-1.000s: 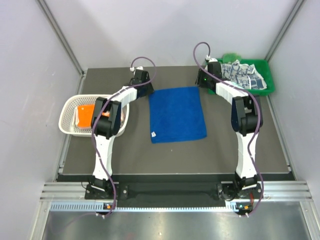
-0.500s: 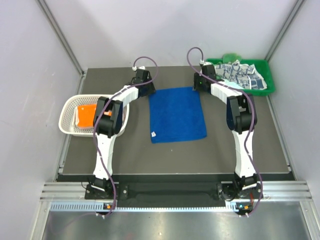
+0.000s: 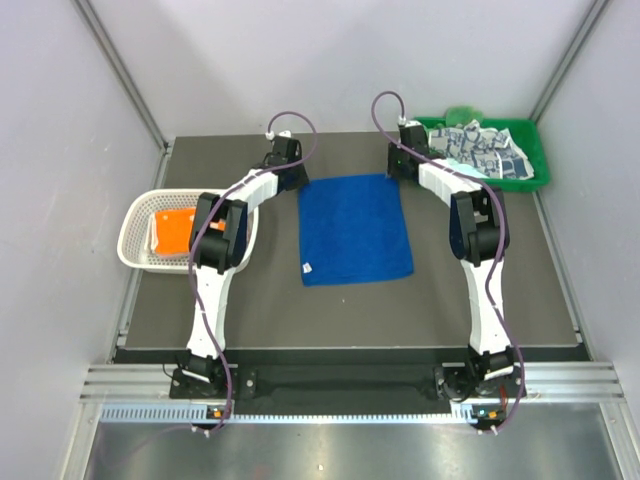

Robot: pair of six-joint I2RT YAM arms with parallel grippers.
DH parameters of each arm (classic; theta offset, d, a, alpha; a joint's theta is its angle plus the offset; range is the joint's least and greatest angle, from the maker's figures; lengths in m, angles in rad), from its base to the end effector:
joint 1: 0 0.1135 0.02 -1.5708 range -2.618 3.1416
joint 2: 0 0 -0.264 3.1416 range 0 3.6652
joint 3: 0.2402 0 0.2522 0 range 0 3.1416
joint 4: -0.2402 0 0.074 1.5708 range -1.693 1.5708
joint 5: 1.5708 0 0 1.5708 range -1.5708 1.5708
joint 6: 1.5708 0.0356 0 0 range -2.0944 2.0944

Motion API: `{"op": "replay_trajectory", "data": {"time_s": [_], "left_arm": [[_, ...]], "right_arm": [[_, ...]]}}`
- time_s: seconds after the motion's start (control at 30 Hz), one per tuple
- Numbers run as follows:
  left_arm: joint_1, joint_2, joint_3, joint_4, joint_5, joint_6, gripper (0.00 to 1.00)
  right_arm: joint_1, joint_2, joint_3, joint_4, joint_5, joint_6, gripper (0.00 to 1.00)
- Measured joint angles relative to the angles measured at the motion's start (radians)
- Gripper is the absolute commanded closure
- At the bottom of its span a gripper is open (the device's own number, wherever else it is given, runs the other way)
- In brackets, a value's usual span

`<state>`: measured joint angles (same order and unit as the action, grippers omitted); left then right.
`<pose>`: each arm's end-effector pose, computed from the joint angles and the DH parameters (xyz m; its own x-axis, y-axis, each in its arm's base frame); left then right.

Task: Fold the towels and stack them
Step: Fold the towel

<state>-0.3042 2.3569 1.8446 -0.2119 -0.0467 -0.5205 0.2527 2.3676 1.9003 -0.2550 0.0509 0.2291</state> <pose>0.5079 -0.1577 0.1597 -0.6806 -0.3070 -0.6652 -0.0837 0.9346 -0.3457 0.5201 0.1324 0.1688 -0.6717 0.0608 -0.7383 -0.0618 0.9886 0.1376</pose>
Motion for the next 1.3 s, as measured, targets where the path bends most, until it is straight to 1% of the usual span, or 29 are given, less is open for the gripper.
{"op": "replay_trajectory", "data": {"time_s": [0.07, 0.17, 0.23, 0.4, 0.43, 0.5, 0.53, 0.63, 0.87, 0.9, 1.07, 1.3], "left_arm": [[0.000, 0.002, 0.002, 0.001, 0.000, 0.000, 0.70], [0.001, 0.004, 0.003, 0.001, -0.003, 0.000, 0.71], [0.001, 0.005, 0.003, 0.001, -0.005, 0.000, 0.74], [0.003, 0.006, 0.003, 0.002, -0.003, 0.000, 0.78], [0.004, 0.006, 0.003, 0.002, -0.003, 0.000, 0.80], [0.006, 0.006, 0.003, 0.003, -0.003, 0.000, 0.83], [0.006, 0.006, 0.003, 0.002, -0.001, 0.000, 0.84], [0.011, 0.006, 0.003, 0.003, 0.007, 0.000, 0.85], [0.035, 0.009, 0.003, 0.018, 0.037, 0.000, 0.88], [0.037, 0.010, 0.003, 0.019, 0.040, 0.000, 0.92], [0.047, 0.025, 0.019, 0.035, 0.057, 0.011, 1.00], [0.052, 0.029, 0.026, 0.043, 0.090, 0.026, 1.00]], "right_arm": [[0.001, 0.001, 0.006, -0.003, 0.002, -0.001, 0.63], [0.002, 0.018, 0.029, -0.005, 0.005, -0.001, 0.67], [0.002, 0.029, 0.038, -0.009, 0.005, 0.000, 0.70], [0.004, 0.039, 0.047, -0.019, 0.006, 0.000, 0.78], [0.004, 0.039, 0.047, -0.020, 0.006, 0.000, 0.82], [0.006, 0.039, 0.047, -0.023, 0.006, 0.000, 0.86], [0.007, 0.039, 0.047, -0.022, 0.006, 0.002, 0.90], [0.008, 0.039, 0.047, -0.022, 0.006, 0.001, 0.95], [0.008, 0.039, 0.043, 0.004, 0.009, -0.003, 0.99], [0.008, 0.038, 0.043, 0.010, 0.009, -0.003, 0.99], [0.008, 0.006, -0.003, 0.062, 0.008, -0.004, 1.00], [0.008, -0.070, -0.094, 0.142, 0.001, -0.004, 1.00]]}}
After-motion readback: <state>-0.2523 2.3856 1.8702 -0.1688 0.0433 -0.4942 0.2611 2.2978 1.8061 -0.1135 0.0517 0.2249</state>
